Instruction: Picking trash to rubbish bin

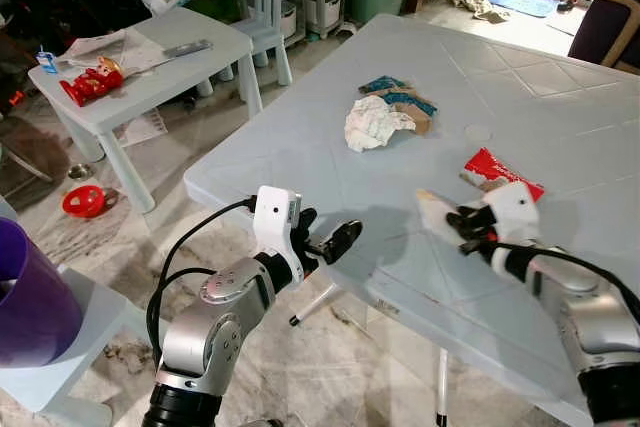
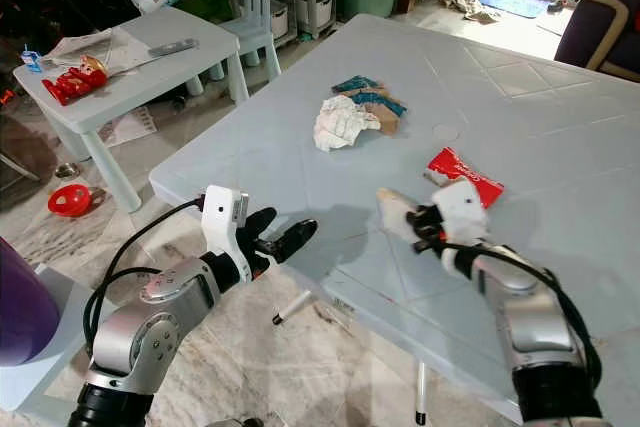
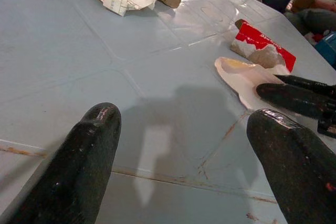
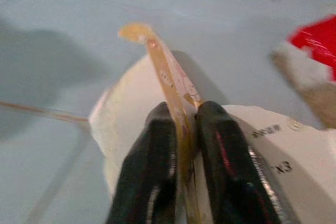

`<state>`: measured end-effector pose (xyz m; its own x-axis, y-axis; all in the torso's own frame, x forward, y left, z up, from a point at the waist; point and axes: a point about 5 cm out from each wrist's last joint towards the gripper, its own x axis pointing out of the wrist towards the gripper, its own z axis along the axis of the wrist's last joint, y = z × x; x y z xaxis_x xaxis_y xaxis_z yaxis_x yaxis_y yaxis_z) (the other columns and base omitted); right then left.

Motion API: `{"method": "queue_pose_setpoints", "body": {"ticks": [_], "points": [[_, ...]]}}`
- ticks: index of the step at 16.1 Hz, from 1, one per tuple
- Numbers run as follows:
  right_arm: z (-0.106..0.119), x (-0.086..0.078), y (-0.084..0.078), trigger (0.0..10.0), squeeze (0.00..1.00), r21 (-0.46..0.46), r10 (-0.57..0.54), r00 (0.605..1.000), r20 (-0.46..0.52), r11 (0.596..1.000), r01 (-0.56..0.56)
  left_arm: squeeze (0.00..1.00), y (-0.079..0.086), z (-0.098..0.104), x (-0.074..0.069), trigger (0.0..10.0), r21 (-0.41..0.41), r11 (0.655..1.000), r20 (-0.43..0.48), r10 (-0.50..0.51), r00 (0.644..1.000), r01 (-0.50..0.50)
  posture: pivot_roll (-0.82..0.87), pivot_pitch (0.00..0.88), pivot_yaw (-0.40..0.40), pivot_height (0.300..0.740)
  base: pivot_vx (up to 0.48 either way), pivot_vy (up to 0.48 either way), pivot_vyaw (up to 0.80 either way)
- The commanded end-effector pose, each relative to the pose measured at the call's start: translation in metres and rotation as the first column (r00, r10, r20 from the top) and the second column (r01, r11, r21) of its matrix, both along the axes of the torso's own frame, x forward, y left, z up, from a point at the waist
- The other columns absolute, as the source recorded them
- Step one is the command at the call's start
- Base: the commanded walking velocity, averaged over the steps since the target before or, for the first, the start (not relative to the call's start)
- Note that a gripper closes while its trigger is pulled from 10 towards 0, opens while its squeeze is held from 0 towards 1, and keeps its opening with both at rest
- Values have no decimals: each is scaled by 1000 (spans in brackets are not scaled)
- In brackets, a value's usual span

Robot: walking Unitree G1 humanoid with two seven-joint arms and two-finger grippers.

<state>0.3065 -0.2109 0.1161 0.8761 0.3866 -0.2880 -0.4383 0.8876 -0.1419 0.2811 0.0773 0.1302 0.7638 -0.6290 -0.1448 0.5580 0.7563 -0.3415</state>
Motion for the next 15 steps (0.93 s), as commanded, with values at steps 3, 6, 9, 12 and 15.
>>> {"method": "queue_pose_setpoints", "body": {"ticks": [3, 6, 9, 12, 15], "points": [[1, -7, 14, 0, 0, 62, 67, 998, -17, 996, -65, 0, -1, -1, 1, 10000, 18, 1000, 1, 1, 1000, -1, -80, 87, -22, 740, 0, 0, 0], [10, -5, 25, 0, 0, 102, 75, 996, 39, 992, -79, 0, 1, 0, 4, 10000, 33, 999, 14, 10, 1000, -10, -72, 82, -21, 740, 0, 0, 0], [34, 9, 20, 0, 0, 92, -34, 985, 169, 996, 19, 0, 2, 0, 5, 10000, 45, 999, 31, 22, 999, -24, -70, 77, -23, 740, 0, 0, 0], [56, 24, -5, 0, 0, 25, -240, 915, 323, 969, 246, 0, 3, 2, 7, 10000, 47, 997, 58, 50, 997, -52, -66, 73, -24, 740, 0, 0, 0], [69, 35, -29, 0, 0, -21, -369, 829, 421, 909, 415, 0, 5, 5, 8, 10000, 47, 996, 77, 68, 995, -72, -59, 72, -23, 740, 0, 0, 0]]}}
